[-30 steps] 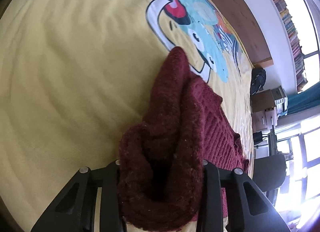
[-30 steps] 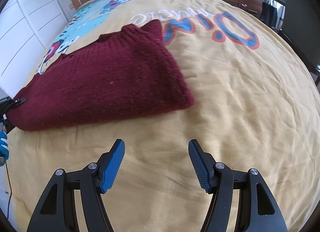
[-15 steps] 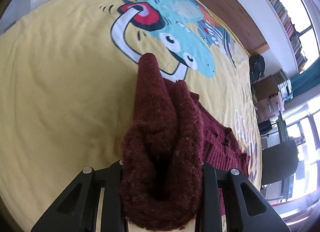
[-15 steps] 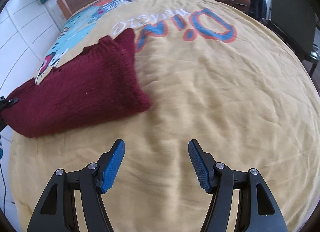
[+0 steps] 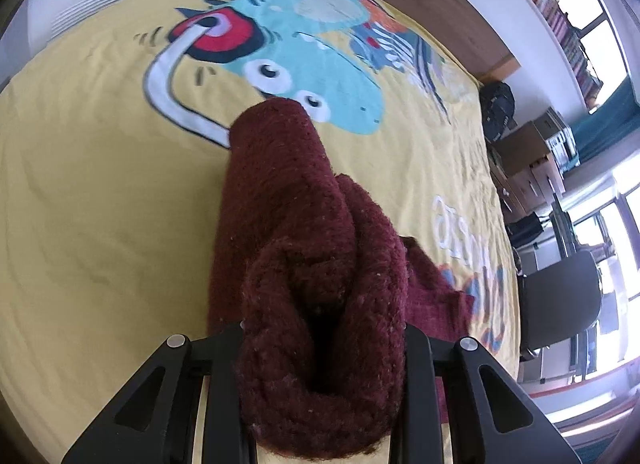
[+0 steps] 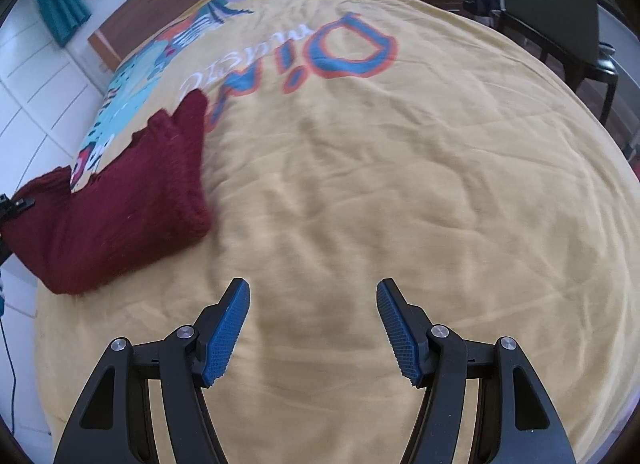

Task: Fold small clothes
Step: 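Lift the side with the left gripper and fold it across the sweater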

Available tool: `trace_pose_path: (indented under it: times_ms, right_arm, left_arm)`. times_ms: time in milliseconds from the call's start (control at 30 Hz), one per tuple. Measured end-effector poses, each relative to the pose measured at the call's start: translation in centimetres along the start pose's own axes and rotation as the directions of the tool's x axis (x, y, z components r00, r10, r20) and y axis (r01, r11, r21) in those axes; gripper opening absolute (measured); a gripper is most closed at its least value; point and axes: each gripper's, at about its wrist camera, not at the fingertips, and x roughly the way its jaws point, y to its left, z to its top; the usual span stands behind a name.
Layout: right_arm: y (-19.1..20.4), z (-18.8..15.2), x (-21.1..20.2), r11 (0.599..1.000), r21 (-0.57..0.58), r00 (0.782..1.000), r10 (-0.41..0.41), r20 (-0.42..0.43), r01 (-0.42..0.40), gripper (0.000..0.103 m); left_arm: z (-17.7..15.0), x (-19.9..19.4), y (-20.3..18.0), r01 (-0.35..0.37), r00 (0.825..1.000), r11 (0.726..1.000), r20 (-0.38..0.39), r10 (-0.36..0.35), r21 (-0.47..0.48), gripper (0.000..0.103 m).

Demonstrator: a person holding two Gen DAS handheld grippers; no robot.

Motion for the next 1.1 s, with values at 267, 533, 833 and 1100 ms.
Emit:
trace_pose_path:
  times_ms: [267,533,833,1100]
  right_arm:
    - [-3.8,-0.1,-1.4,0.999,0.052,1.0,-0.004,0.03,0.002,0.068]
    - [-6.1,-1.0,-2.5,0.996,0.086,0.999,-0.001,0.05,-0.003,0.068]
    - [-8.5,-2.3,-2.8,0.992,0.128,0.999,-0.004,0.051,-0.003,0.068]
    - [-10.2,-3.3,-3.2,0.985,0.171,0.998,-0.001,0.061,-0.01,0.068]
  left_arm:
    - [-1.1,3.0,-8.0,0.095,0.994,0.994,-0.054,-0.092,0.051,0.022]
    - [-6.0,8.2,-17.5,0.117,0.985,0.976,-0.148,-0.091,0.182,0.022]
    - [-15.0,13.3,-22.8,0.011,0.978,0.89,-0.192,0.086,0.455,0.022]
    - [-19.0,15.9,-24.3,-0.079,0.972,0.822,-0.141,0.19,0.564,0.022]
